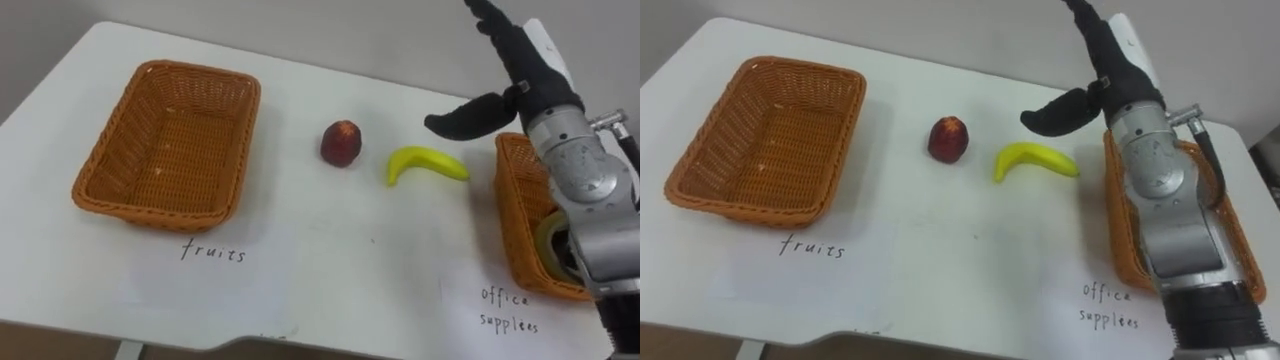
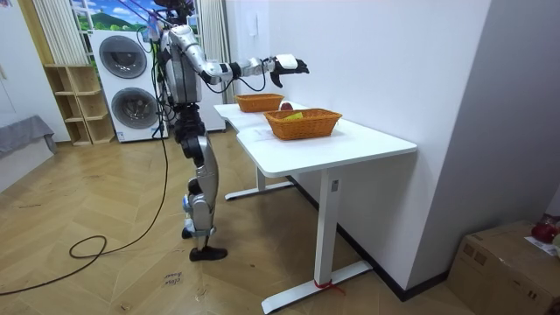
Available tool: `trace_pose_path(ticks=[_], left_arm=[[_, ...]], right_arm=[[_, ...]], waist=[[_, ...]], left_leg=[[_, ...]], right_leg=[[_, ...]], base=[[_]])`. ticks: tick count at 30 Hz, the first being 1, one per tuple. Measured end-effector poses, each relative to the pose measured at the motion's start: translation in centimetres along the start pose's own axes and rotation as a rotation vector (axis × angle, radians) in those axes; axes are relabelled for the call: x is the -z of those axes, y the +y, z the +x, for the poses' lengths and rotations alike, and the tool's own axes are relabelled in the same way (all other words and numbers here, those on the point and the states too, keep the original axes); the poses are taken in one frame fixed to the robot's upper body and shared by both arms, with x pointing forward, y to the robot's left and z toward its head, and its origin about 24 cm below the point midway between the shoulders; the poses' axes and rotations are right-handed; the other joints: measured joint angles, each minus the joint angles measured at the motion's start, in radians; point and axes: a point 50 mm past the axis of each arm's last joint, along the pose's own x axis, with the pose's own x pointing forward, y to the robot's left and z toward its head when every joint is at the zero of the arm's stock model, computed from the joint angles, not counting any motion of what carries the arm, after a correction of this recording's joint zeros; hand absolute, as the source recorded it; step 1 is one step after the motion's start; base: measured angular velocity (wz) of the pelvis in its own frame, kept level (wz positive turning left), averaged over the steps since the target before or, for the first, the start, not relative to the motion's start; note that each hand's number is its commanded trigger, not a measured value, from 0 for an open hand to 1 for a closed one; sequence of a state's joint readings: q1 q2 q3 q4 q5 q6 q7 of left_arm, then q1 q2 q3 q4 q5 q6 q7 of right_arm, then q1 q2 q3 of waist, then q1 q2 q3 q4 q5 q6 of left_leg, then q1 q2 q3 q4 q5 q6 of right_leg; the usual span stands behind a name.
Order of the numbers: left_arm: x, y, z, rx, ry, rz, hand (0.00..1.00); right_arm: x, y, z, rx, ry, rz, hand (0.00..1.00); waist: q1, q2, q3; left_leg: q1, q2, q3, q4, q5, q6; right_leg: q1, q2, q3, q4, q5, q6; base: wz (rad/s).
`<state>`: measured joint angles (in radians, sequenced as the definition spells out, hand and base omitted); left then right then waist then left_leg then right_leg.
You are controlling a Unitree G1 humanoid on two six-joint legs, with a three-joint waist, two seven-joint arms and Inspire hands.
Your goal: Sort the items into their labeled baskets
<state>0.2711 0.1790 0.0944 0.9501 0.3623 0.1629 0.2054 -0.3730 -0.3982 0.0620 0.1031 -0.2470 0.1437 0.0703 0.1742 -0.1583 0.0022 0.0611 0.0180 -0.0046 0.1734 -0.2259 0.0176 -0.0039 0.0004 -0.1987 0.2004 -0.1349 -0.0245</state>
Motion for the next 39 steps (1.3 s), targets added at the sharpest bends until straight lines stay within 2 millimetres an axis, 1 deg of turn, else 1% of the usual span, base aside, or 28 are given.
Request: trace_pose_path(ticks=[6,7,8,9,11,15,18,23,26,29,31,33,36,39], left_arm=[[0.0,0.0,0.0,0.001,0.003,0.002,0.0],[0.0,0.0,0.1,0.001,0.003,0.002,0.0],[0.0,0.0,0.1,0.002,0.002,0.003,0.0],[-0.1,0.0,0.1,0.003,0.0,0.003,0.0],[-0.2,0.0,0.1,0.004,-0.003,0.002,0.0],[-0.3,0.1,0.1,0.012,-0.007,0.004,0.0],[-0.6,0.1,0.2,0.021,-0.019,0.035,0.0],[-1.1,0.5,0.3,0.014,-0.039,0.07,0.0],[-1.0,0.7,0.4,0.013,-0.037,0.072,0.0],[-1.0,0.7,0.4,0.022,-0.032,0.074,0.0],[-1.3,0.7,0.4,0.02,-0.039,0.072,0.0],[-1.5,0.7,0.4,0.02,-0.045,0.07,0.0],[-1.7,0.7,0.5,0.013,-0.05,0.068,0.0],[-1.8,0.8,0.5,0.005,-0.052,0.067,0.0]], right_arm=[[0.1,0.5,0.0,-0.015,0.005,-0.045,0.0],[0.0,0.6,0.1,-0.018,0.004,-0.05,0.0],[0.1,0.8,0.1,-0.028,0.008,-0.061,0.0],[0.4,1.0,0.1,-0.038,0.021,-0.071,0.0],[0.8,1.1,0.1,-0.047,0.037,-0.084,0.0],[0.9,1.1,0.1,-0.056,0.043,-0.104,0.0],[1.1,1.5,0.7,-0.109,0.059,-0.144,0.0],[0.5,2.2,1.3,-0.164,0.044,-0.194,0.0],[0.6,2.5,1.3,-0.184,0.049,-0.21,0.0],[1.4,2.7,1.3,-0.198,0.082,-0.257,0.0],[2.3,3.0,1.2,-0.214,0.12,-0.3,0.0],[2.8,3.0,1.2,-0.219,0.139,-0.354,0.0],[3.3,3.0,1.1,-0.224,0.16,-0.398,0.0],[3.4,3.1,1.1,-0.227,0.168,-0.407,0.0]], waist=[[0.006,-0.005,0.0046],[0.006,-0.006,0.0076],[0.005,-0.006,0.0133],[0.005,-0.008,0.0137],[0.007,-0.013,0.0122],[0.006,-0.013,0.0123],[0.001,-0.014,0.0121],[-0.002,-0.018,0.0113],[0.0,-0.024,0.0091],[0.015,-0.025,0.0104],[0.025,-0.026,0.0109],[0.032,-0.026,0.0107],[0.05,-0.026,0.0113],[0.059,-0.026,0.0112]], left_leg=[[-0.015,-0.003,-0.01,0.004,0.0,0.0],[-0.017,-0.003,-0.011,0.005,0.0,0.0],[-0.02,-0.003,-0.015,0.007,0.0,0.0],[-0.025,-0.003,-0.018,0.007,0.0,0.0],[-0.036,-0.004,-0.025,0.009,0.0,0.0],[-0.052,-0.005,-0.029,0.014,0.0,0.0],[-0.055,-0.007,-0.029,0.017,0.0,0.0],[-0.051,-0.008,-0.029,0.018,0.001,0.001],[-0.049,-0.009,-0.03,0.018,0.001,0.001],[-0.05,-0.01,-0.026,0.02,0.001,0.002],[-0.056,-0.01,-0.026,0.024,0.001,0.002],[-0.061,-0.009,-0.027,0.023,0.001,0.001],[-0.067,-0.008,-0.026,0.023,0.003,-0.001],[-0.068,-0.007,-0.027,0.021,0.003,-0.002]], right_leg=[[0.001,-0.003,-0.018,-0.017,0.0,0.0],[0.001,-0.003,-0.021,-0.017,0.0,0.0],[0.0,-0.003,-0.024,-0.017,0.0,0.0],[-0.004,-0.003,-0.026,-0.017,0.0,0.0],[-0.011,-0.004,-0.031,-0.017,0.0,0.0],[-0.023,-0.006,-0.038,-0.017,0.0,0.0],[-0.024,-0.007,-0.038,-0.017,0.0,0.0],[-0.022,-0.009,-0.035,-0.017,0.0,0.0],[-0.019,-0.01,-0.036,-0.017,0.0,0.0],[-0.019,-0.01,-0.029,-0.017,0.0,0.0],[-0.024,-0.01,-0.027,-0.016,0.0,0.0],[-0.031,-0.009,-0.026,-0.014,0.0,0.0],[-0.038,-0.007,-0.026,-0.015,0.001,-0.002],[-0.039,-0.004,-0.026,-0.015,0.001,-0.002]], base=[[0.08],[0.08],[0.08],[0.08],[0.08],[0.04],[0.01],[0.0],[0.0],[-0.01],[-0.02],[0.0],[-0.04],[0.0]])
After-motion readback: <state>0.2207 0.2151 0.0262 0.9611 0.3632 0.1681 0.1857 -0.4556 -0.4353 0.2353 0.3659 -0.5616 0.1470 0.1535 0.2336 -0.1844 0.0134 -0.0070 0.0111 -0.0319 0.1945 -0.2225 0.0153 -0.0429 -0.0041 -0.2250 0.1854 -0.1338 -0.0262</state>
